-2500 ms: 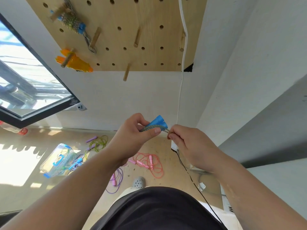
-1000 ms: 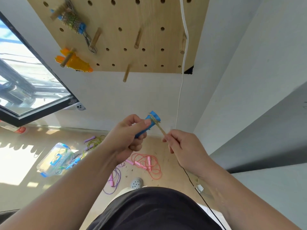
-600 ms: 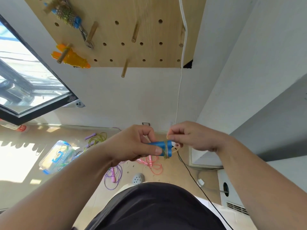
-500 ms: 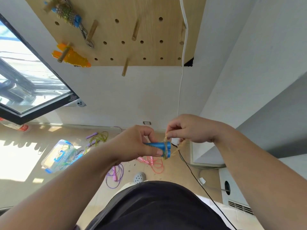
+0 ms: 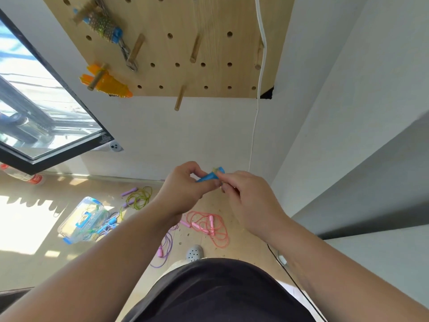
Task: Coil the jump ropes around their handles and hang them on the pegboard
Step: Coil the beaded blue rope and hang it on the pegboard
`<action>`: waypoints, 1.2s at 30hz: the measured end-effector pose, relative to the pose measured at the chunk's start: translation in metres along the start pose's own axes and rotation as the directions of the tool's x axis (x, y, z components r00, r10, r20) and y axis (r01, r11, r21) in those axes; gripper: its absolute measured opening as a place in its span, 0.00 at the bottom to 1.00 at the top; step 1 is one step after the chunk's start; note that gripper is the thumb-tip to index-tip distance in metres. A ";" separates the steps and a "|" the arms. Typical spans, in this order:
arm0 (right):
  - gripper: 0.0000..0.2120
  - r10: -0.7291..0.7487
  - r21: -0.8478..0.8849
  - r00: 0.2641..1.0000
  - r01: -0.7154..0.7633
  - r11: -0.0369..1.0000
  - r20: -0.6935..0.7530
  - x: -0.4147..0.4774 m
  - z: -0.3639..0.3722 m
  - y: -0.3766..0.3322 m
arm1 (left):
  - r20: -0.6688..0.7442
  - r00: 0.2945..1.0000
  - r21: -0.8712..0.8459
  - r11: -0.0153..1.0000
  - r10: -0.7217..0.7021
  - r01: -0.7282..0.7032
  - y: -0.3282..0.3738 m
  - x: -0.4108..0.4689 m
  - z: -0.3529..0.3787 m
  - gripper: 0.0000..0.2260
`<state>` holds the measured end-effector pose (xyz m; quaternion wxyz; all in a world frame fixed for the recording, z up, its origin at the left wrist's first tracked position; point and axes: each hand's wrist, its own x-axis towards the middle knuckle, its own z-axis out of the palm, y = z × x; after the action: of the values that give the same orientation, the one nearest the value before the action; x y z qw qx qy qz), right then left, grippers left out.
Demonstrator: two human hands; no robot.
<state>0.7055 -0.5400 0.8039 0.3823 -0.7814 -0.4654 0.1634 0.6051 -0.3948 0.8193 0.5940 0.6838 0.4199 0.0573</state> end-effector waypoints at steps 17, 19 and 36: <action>0.08 0.256 0.388 0.938 -0.332 0.860 0.234 -0.002 -0.035 0.044 | 0.479 0.877 -0.281 0.949 0.012 0.141 0.018 -0.020 0.000 0.12; 0.11 0.202 0.186 0.931 -0.266 0.946 0.304 0.010 -0.046 0.043 | 0.504 0.863 -0.093 0.991 -0.036 0.096 0.013 -0.019 -0.001 0.14; 0.08 0.170 0.271 0.983 -0.145 0.951 -0.070 -0.009 -0.009 0.015 | 0.078 0.988 -0.361 0.920 -0.132 0.151 -0.001 0.005 0.016 0.16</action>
<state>0.7152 -0.5560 0.7972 0.4901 -0.7647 -0.3572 0.2177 0.6173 -0.4040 0.8121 0.7244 0.5303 0.4343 0.0735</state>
